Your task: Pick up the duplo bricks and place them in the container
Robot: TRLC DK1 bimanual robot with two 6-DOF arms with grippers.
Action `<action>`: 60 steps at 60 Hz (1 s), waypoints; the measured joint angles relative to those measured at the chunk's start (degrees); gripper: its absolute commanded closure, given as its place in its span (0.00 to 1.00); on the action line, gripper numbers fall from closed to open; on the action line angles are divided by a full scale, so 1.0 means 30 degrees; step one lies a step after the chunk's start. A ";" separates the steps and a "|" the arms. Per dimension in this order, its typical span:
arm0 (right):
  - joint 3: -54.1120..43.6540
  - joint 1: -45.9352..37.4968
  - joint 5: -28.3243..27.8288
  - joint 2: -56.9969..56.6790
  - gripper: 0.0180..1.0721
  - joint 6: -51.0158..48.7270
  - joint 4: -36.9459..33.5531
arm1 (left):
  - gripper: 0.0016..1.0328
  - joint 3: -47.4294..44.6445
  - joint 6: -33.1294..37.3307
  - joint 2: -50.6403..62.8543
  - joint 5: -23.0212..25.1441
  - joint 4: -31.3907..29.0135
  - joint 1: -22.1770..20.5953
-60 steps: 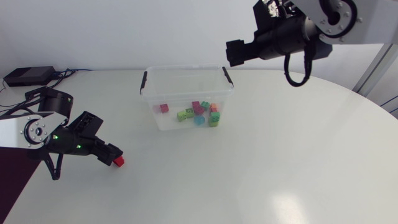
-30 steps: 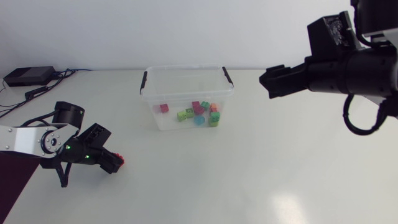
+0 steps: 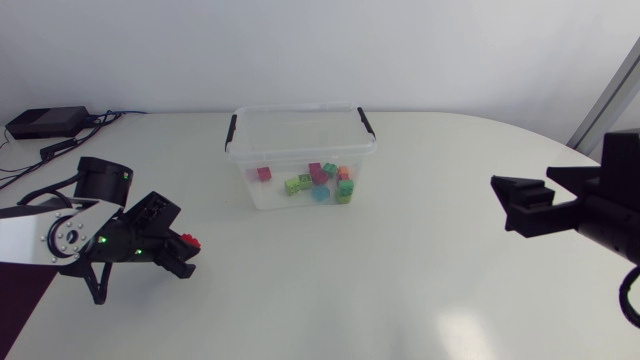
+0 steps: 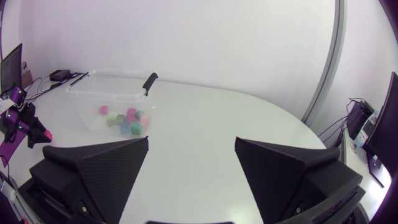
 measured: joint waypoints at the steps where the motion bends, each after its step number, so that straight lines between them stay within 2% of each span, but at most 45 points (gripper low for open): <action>1: -0.0160 -0.0102 0.0007 -0.0219 0.05 0.0000 0.0015 | 0.79 0.0015 -0.0080 -0.0255 0.0000 -0.0153 -0.0066; 8: -0.1945 -0.1311 0.0066 -0.2535 0.05 -0.0291 0.0306 | 0.79 0.0780 -0.1195 -0.2069 0.0015 -0.1027 -0.0896; 14: -0.2936 -0.2310 0.0066 -0.4539 0.05 -0.0809 0.0393 | 0.79 0.2011 -0.2543 -0.2914 0.0015 -0.1035 -0.1676; 24: -0.3861 -0.2448 0.0066 -0.6040 0.05 -0.1596 0.1049 | 0.79 0.4022 -0.4554 -0.3162 0.0015 -0.0860 -0.2645; 44: -0.6339 -0.2769 0.0073 -0.7839 0.05 -0.2288 0.3228 | 0.79 0.6579 -0.7155 -0.1778 -0.0262 0.2412 -0.3745; 52: -0.7227 -0.3060 0.0066 -0.8430 0.05 -0.2288 0.4393 | 0.79 0.7599 -0.7657 0.0284 -0.0699 0.4524 -0.4299; 60: -0.7825 -0.3169 0.0066 -0.8641 0.05 -0.2288 0.5195 | 0.79 0.9034 -0.7664 0.2594 -0.0991 0.5253 -0.4648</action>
